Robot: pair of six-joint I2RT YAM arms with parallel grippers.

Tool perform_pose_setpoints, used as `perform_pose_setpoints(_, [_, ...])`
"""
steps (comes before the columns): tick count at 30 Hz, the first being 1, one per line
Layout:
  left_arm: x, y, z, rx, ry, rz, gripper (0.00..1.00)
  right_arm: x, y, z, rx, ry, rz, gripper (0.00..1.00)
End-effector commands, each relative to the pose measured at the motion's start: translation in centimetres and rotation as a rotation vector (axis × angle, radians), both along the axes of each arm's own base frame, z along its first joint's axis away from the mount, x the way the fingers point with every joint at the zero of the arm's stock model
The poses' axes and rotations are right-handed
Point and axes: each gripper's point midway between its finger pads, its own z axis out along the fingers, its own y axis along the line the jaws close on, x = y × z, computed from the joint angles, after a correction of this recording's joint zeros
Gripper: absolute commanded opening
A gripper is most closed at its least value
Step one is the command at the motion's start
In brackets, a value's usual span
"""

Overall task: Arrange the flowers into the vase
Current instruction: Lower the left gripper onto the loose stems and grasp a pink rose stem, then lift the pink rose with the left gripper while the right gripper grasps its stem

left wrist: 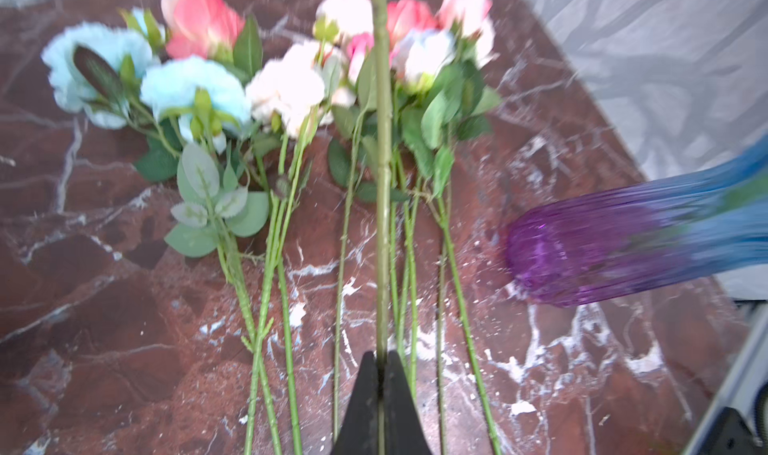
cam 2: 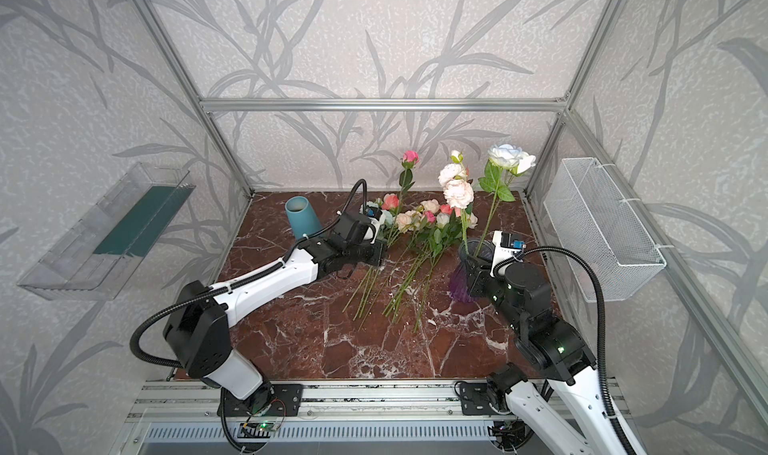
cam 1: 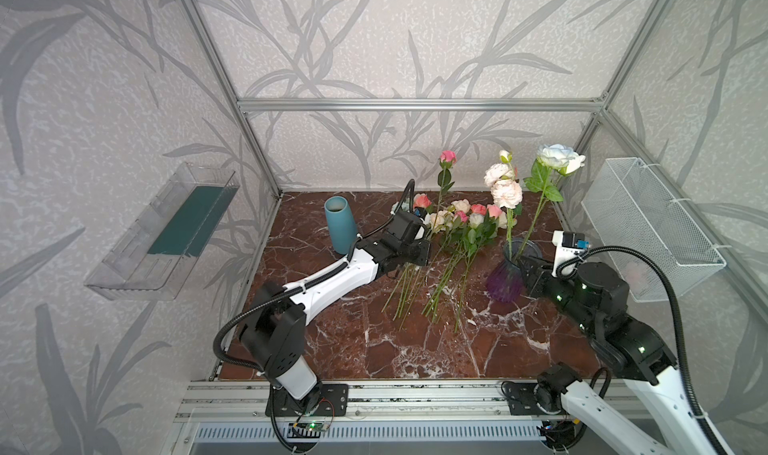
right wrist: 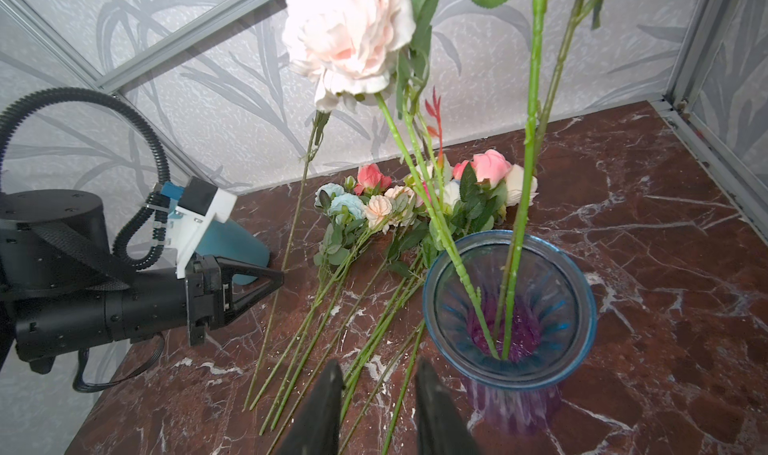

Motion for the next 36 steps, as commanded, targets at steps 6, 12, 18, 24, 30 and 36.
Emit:
perform_pose_setpoints(6, [-4.7, -0.4, 10.6, -0.348, -0.367, -0.172, 0.00, 0.1, 5.5, 5.7, 0.136, -0.072, 0.245, 0.41])
perform_pose_setpoints(12, [-8.6, -1.7, 13.2, -0.412, -0.433, -0.320, 0.00, 0.8, 10.7, 8.2, 0.137, -0.107, 0.381, 0.53])
perform_pose_setpoints(18, [-10.8, -2.4, 14.1, -0.420, -0.460, -0.379, 0.00, 3.2, 14.8, 8.4, 0.164, -0.099, 0.424, 0.53])
perform_pose_setpoints(24, [-11.3, -2.5, 14.4, -0.427, -0.462, -0.387, 0.00, 4.5, 15.6, 9.0, 0.187, -0.115, 0.407, 0.30])
perform_pose_setpoints(30, [-11.1, -2.6, 14.1, -0.429, -0.443, -0.372, 0.00, 4.2, 15.4, 9.2, 0.196, -0.127, 0.400, 0.05])
perform_pose_setpoints(36, [-10.0, -2.0, 13.7, -0.390, -0.435, -0.308, 0.70, 4.0, 14.3, 10.0, 0.121, -0.164, 0.364, 0.04])
